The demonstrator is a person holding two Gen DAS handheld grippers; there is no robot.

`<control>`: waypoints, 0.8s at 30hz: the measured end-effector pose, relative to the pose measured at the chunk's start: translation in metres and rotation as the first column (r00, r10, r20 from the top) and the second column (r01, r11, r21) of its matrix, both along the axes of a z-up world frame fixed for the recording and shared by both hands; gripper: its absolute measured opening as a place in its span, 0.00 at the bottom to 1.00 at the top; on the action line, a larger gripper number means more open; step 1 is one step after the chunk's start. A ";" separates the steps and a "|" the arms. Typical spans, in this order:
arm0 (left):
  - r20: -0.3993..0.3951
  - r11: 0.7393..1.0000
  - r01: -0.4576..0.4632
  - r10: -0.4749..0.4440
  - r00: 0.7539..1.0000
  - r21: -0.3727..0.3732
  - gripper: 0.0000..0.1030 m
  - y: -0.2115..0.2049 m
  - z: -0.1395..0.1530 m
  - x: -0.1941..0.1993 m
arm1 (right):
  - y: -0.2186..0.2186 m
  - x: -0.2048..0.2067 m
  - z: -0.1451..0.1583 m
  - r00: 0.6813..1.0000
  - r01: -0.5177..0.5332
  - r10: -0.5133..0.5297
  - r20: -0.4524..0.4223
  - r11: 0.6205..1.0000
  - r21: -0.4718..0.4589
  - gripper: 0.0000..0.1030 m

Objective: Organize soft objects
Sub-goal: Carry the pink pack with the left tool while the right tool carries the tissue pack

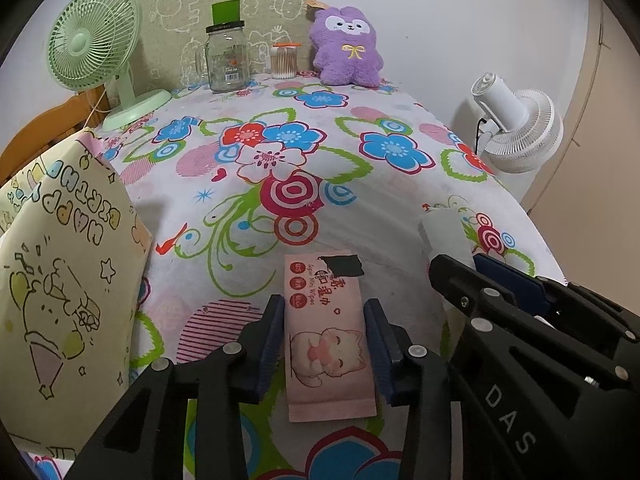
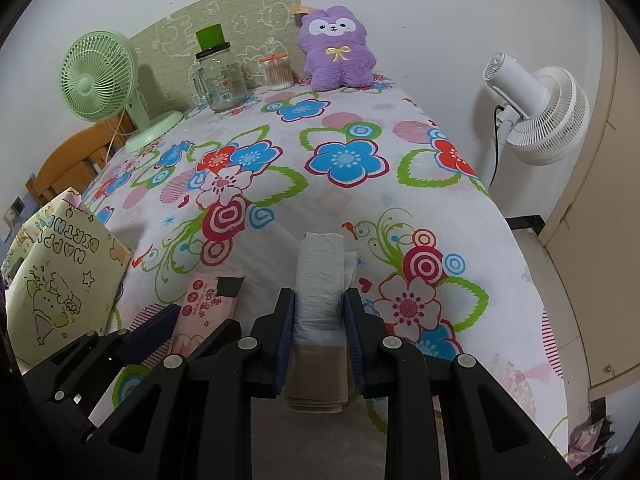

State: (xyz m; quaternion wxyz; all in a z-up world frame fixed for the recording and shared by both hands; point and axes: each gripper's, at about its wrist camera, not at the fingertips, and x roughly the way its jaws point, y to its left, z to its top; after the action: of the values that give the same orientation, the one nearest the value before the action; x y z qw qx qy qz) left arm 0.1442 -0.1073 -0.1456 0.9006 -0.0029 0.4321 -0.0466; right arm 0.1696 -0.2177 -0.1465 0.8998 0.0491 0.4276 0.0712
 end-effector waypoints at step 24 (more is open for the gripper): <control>0.088 0.999 0.038 -0.039 0.995 0.015 0.39 -0.008 0.039 -0.022 | -0.006 -0.026 0.036 0.998 0.017 -0.017 0.053 1.000 0.003 0.27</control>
State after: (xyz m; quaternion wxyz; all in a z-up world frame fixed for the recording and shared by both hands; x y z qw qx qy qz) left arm 0.1221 -0.1155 -0.1065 0.9177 0.0136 0.3924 -0.0612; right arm 0.1436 -0.2238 -0.1104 0.9114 0.0522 0.4029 0.0654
